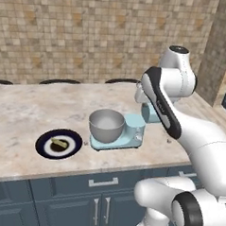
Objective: Add butter and sugar cubes to the stand mixer bowl and then turn on the stand mixer to begin making frosting.
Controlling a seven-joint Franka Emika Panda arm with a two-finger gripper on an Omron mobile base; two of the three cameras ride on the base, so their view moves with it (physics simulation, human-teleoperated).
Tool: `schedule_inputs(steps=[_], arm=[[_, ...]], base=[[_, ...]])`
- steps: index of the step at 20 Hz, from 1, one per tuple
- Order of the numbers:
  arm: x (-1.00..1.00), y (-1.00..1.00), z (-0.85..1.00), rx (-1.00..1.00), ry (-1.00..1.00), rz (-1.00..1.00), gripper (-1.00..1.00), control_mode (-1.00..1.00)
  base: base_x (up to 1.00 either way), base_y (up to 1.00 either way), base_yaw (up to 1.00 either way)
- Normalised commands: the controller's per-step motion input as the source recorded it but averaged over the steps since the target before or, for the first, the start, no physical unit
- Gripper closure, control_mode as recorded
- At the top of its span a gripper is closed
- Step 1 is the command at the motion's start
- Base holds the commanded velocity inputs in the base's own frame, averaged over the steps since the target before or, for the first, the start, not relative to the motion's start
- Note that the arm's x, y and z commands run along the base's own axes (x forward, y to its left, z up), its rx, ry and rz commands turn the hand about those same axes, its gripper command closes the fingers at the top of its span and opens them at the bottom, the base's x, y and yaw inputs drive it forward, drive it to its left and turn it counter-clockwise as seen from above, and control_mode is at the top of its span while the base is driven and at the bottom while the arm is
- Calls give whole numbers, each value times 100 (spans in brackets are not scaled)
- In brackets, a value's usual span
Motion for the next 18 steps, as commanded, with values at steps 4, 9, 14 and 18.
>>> schedule_inputs(steps=[4,9,14,18], arm=[[0,0,0,0,0,0,-100,100],[0,0,0,0,0,0,-100,100],[0,0,0,0,0,0,-100,100],[0,0,0,0,0,0,-100,100]], base=[[-10,-13,0],[-2,-13,0],[0,-32,0],[0,-27,0]])
